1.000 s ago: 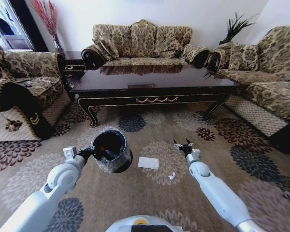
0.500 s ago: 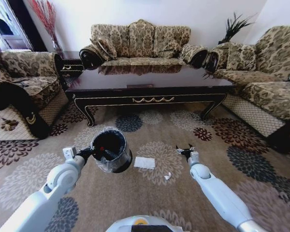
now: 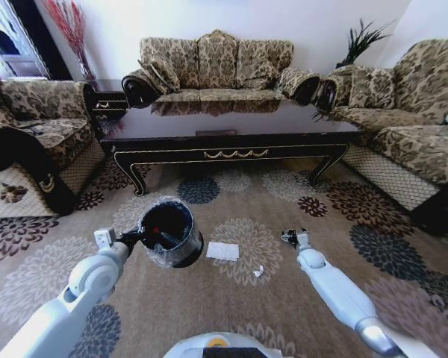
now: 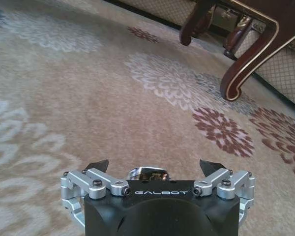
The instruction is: Move to the front of the table and pick up the trash from the floor, then place it into the trash bin.
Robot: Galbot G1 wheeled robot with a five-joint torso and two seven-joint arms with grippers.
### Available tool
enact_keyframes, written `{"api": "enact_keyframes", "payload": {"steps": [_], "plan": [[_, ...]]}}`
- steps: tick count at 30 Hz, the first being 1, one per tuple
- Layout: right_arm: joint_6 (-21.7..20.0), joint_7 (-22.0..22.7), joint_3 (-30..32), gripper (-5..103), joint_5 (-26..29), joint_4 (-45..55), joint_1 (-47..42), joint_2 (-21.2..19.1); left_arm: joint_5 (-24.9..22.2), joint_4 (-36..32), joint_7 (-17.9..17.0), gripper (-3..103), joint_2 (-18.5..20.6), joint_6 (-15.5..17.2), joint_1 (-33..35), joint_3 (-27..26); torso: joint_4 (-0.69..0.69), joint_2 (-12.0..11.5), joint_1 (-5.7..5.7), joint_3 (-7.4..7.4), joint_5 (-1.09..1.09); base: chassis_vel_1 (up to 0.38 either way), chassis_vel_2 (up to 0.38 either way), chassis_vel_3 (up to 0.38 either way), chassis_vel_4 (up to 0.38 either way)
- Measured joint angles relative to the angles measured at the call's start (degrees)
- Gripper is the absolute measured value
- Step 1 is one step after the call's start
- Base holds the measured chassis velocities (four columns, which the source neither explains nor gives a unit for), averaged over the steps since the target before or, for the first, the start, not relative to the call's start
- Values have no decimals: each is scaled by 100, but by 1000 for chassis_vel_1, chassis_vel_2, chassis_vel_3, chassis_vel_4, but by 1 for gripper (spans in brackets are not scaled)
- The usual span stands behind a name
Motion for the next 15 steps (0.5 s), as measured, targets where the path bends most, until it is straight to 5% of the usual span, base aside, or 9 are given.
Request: {"api": "enact_keyframes", "payload": {"steps": [15], "plan": [[229,-476,21,100,228,-1127,473,466,30,-43,0,4,-17,-1,62,-41,1,0,0,0,0,0,0,0,0]]}}
